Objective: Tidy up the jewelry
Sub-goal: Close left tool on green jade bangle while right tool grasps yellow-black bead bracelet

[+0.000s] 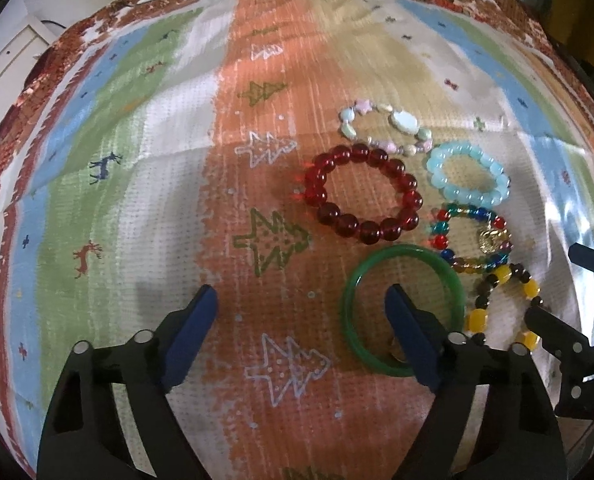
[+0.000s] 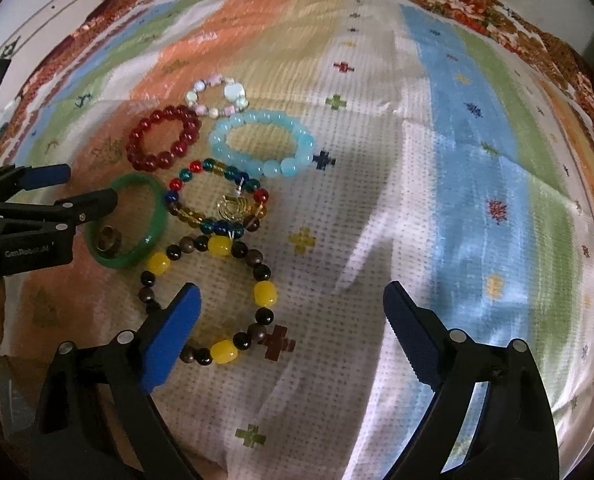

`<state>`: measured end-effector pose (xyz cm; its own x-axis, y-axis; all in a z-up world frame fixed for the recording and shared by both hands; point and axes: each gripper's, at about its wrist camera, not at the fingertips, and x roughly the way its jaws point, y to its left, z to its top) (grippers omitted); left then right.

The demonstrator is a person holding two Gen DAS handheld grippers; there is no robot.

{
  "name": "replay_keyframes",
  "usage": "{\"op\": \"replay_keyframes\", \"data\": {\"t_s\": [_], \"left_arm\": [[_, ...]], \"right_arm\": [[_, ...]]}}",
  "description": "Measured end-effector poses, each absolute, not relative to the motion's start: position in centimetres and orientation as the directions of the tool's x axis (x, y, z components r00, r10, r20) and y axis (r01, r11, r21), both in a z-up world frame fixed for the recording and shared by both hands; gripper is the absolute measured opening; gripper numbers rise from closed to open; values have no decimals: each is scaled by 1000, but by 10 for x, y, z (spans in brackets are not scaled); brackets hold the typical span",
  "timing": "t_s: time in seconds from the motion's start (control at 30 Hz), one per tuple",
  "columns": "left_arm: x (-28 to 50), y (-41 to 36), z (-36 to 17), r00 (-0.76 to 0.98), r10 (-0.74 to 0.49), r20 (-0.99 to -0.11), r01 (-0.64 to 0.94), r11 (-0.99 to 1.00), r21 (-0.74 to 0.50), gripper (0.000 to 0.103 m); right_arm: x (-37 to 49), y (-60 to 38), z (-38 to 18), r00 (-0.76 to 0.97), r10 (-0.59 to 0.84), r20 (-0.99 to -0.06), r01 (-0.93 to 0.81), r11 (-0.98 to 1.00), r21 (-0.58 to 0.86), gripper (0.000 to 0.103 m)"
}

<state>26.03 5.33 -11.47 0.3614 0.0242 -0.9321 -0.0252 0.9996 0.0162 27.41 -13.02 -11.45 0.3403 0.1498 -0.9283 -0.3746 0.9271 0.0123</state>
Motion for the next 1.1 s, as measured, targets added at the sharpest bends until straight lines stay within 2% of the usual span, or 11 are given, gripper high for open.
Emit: {"op": "replay_keyframes", "data": {"t_s": [0.13,0.3,0.4,0.47,0.6,0.67,0.7,0.73,1.1], "left_arm": [[262,52,-119,355,34,-934,-11,999,32,81],[262,55,-119,354,37,-935,-14,999,35,73],[262,56,-119,351,40,-935,-20,999,35,68],[262,56,-119,350,40,-936,-15,999,37,62],[265,57,-120,347,38,-937,-5,999,38,45],[265,54,-120,344,32,-939,8,999,38,31],[264,53,-120,339,26,-940,13,999,33,19],[262,53,-120,335,24,-942,15,999,31,8],[255,56,-110,352,-5,-936,-11,1000,-10,7]], "right_arm": [[276,-127,-120,345,127,-930,-384,923,-17,86],[280,-127,-123,342,124,-932,-379,925,-16,78],[280,-124,-124,352,109,-930,-390,920,-40,68],[279,-123,-123,348,116,-930,-399,916,-35,55],[279,-125,-122,333,137,-933,-407,913,-11,35],[278,-123,-122,324,150,-934,-417,909,2,23],[277,-122,-122,317,158,-935,-425,905,9,15],[276,-121,-122,317,160,-935,-428,904,10,12],[271,-128,-111,331,204,-921,-415,908,52,12]]}}
